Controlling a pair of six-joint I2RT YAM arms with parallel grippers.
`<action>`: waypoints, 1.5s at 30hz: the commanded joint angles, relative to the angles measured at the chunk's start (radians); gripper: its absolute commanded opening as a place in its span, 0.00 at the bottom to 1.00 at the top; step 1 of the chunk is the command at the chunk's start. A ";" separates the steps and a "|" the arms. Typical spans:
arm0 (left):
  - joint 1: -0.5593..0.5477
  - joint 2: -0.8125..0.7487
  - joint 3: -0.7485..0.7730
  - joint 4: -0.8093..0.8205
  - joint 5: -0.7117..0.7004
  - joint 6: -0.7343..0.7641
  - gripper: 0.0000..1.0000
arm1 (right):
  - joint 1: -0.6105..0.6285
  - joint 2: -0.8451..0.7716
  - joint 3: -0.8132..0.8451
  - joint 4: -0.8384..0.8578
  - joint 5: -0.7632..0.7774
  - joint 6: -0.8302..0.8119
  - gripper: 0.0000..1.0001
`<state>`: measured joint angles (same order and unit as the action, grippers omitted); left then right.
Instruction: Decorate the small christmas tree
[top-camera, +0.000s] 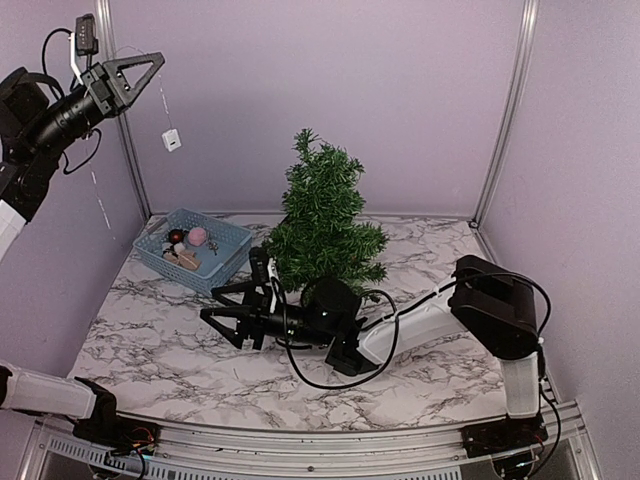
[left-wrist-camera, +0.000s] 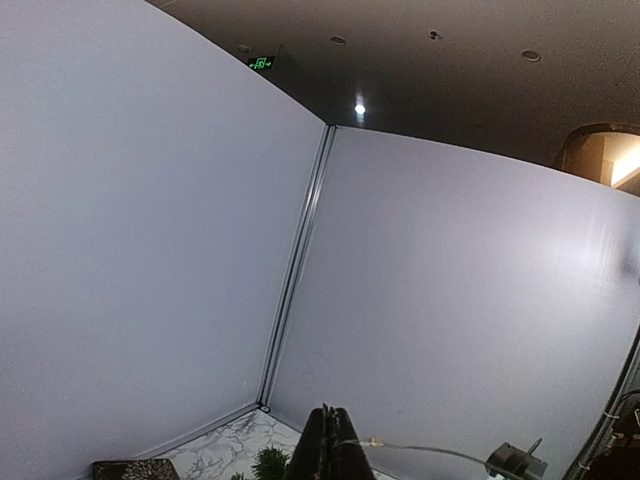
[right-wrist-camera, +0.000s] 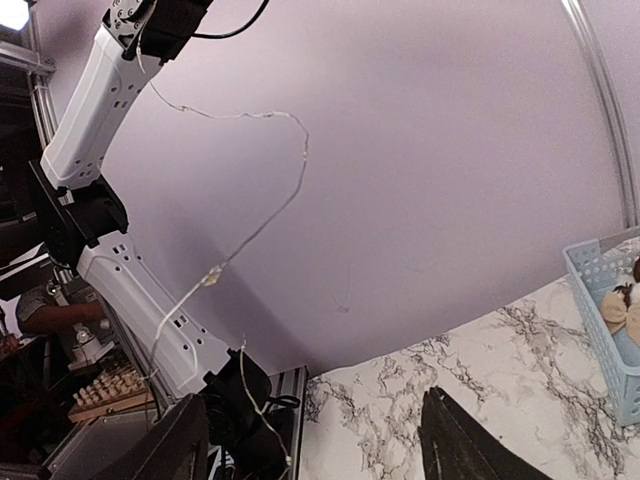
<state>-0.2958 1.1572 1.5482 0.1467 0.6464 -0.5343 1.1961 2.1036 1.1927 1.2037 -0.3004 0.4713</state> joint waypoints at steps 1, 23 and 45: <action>-0.004 -0.005 0.001 0.043 0.002 0.013 0.00 | 0.008 0.032 0.047 0.084 -0.035 0.012 0.69; -0.005 -0.002 -0.003 0.040 -0.004 0.025 0.00 | 0.010 -0.037 -0.102 -0.033 0.296 -0.026 0.52; -0.017 -0.021 -0.023 0.040 -0.014 0.016 0.00 | 0.036 0.097 -0.009 0.160 0.196 0.032 0.45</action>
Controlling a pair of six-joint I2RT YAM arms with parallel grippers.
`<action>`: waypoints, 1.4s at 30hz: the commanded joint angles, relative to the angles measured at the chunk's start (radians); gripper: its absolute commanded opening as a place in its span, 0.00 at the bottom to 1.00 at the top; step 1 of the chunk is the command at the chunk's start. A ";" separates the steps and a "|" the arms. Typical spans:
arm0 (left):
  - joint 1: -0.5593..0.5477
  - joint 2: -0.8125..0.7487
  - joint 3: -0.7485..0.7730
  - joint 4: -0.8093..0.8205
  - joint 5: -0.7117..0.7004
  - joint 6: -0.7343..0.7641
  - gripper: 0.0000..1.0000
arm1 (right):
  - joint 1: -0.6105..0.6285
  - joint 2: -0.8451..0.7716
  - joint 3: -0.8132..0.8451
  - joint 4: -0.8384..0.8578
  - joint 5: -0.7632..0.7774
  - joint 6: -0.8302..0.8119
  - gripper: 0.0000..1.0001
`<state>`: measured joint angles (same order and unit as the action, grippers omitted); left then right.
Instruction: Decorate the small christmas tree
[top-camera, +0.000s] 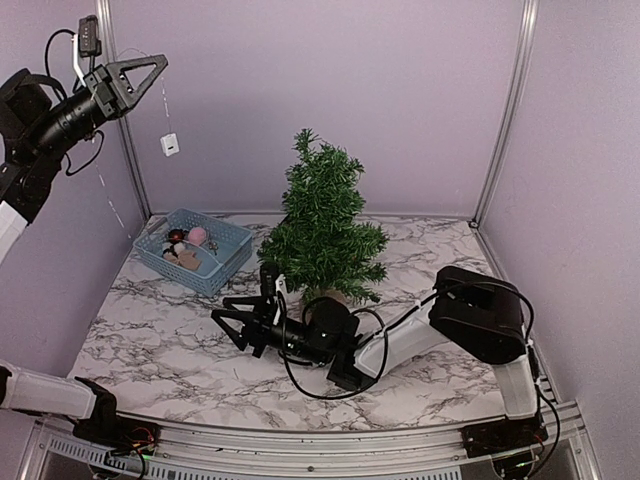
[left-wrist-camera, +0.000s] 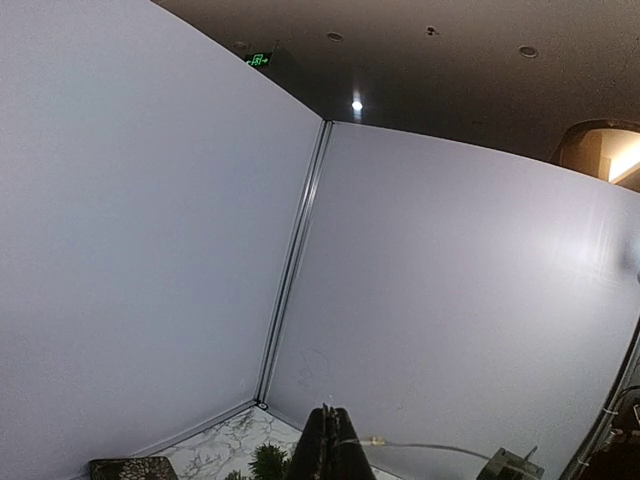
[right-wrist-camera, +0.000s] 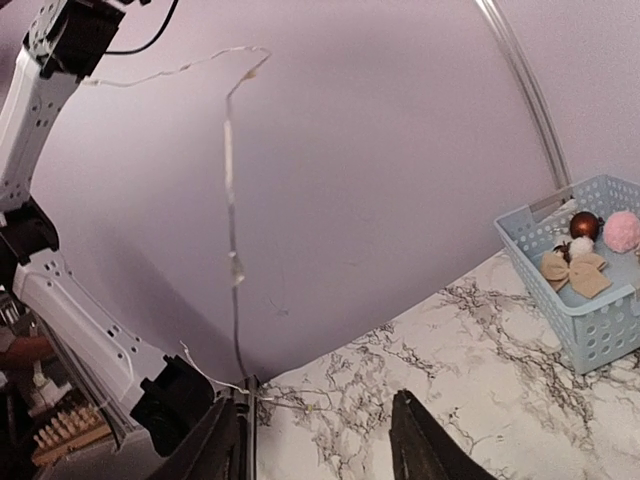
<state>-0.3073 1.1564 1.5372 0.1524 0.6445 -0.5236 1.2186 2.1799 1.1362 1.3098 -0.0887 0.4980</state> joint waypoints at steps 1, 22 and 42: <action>-0.005 -0.022 -0.012 0.034 -0.012 0.005 0.00 | 0.013 0.023 0.053 0.053 -0.016 0.003 0.42; -0.012 -0.024 -0.022 0.038 -0.028 0.004 0.00 | 0.010 0.112 0.135 0.066 0.022 0.050 0.19; -0.012 -0.085 -0.185 -0.092 -0.245 0.134 0.00 | 0.015 -0.537 -0.251 -0.328 0.146 -0.119 0.00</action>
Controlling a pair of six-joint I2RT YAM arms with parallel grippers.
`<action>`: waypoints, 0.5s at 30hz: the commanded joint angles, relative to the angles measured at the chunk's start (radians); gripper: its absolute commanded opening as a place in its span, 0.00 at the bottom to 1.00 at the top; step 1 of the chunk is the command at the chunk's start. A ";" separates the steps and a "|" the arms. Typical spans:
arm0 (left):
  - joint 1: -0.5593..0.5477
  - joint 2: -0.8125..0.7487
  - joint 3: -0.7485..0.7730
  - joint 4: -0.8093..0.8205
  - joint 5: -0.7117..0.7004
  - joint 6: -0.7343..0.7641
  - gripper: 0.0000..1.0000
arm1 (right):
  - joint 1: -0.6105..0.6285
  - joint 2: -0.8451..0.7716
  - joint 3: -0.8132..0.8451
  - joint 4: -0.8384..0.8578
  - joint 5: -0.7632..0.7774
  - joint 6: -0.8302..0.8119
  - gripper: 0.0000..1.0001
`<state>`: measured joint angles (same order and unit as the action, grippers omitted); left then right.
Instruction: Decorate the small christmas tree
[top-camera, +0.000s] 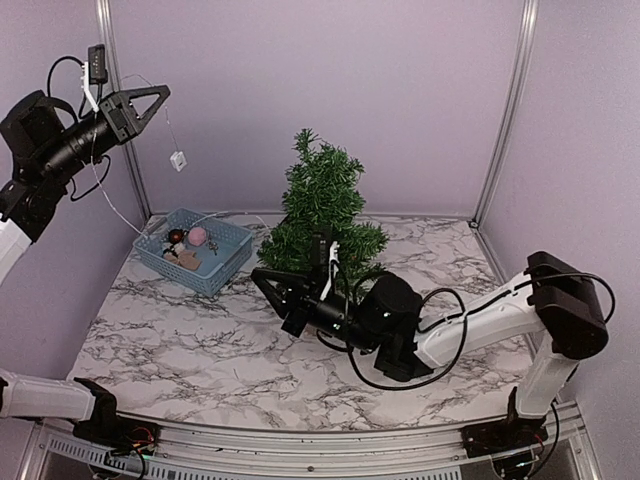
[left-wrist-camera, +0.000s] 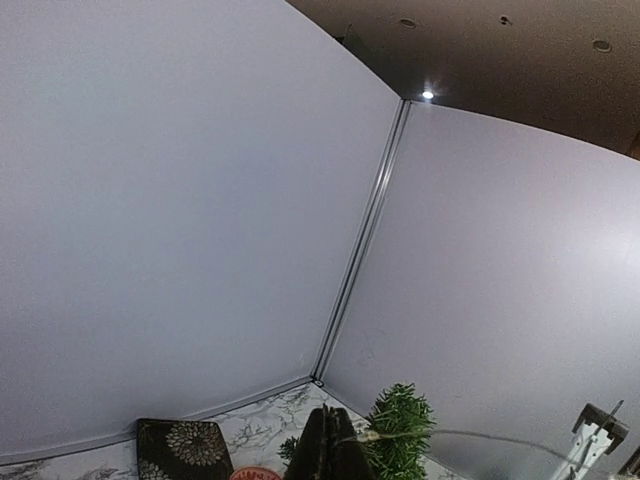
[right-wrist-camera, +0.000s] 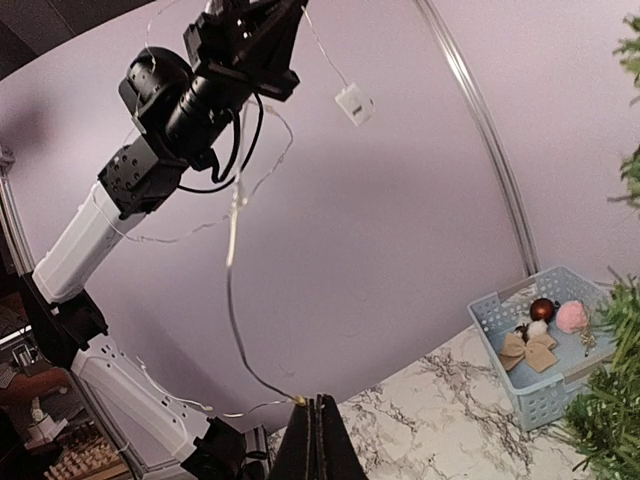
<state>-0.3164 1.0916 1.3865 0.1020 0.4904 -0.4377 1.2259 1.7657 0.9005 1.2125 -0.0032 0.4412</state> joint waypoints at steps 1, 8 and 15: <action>-0.003 -0.022 -0.046 -0.047 -0.107 0.055 0.00 | 0.007 -0.165 -0.011 -0.307 0.074 -0.076 0.00; -0.003 -0.012 -0.119 -0.073 -0.199 0.074 0.00 | 0.003 -0.366 0.115 -0.850 0.194 -0.184 0.00; -0.001 0.012 -0.109 -0.155 -0.405 0.071 0.00 | -0.086 -0.517 0.182 -1.192 0.207 -0.201 0.00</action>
<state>-0.3164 1.0954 1.2598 -0.0093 0.2310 -0.3763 1.1957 1.3258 1.0290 0.3004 0.1707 0.2707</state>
